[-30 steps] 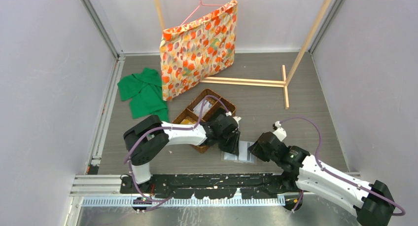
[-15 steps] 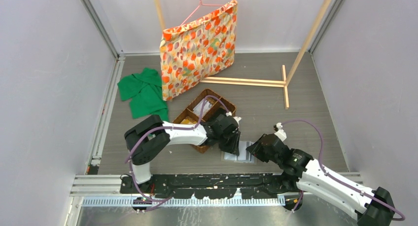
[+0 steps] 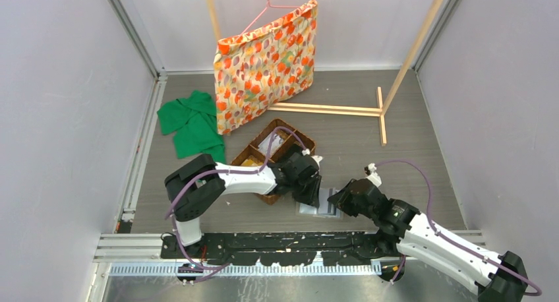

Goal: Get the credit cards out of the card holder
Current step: Remove the credit card from the card holder.

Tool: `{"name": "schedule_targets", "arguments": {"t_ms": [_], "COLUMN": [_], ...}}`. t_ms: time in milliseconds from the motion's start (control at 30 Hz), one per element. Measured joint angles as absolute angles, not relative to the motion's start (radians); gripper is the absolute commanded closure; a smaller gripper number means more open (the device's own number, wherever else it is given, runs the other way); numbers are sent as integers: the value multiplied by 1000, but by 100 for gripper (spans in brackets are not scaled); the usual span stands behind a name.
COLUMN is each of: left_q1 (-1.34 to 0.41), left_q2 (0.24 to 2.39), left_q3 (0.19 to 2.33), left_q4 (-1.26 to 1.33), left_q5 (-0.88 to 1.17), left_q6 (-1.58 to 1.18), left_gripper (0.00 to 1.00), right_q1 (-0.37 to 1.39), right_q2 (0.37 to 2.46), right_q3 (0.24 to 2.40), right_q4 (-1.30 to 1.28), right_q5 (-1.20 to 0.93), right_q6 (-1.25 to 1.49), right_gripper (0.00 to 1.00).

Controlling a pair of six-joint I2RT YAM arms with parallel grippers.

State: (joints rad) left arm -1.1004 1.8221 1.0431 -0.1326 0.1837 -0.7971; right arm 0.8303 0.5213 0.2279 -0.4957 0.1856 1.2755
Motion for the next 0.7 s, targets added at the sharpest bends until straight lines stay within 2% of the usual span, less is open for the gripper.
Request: {"name": "schedule_targets", "arguments": {"t_ms": [233, 700], "left_q1": [-1100, -1100], "left_q2": [1716, 1369], "left_q3": [1036, 954], "left_q4": [-201, -369], "left_q5": [132, -51], "left_q6": [-772, -755], "left_gripper": [72, 71], "right_q1": [830, 830], "right_q2": [586, 836], "right_q3": [236, 296], "right_q4": [-431, -221], "right_q5": [164, 104], "right_q6": [1261, 1216], "right_gripper": [75, 56]}}
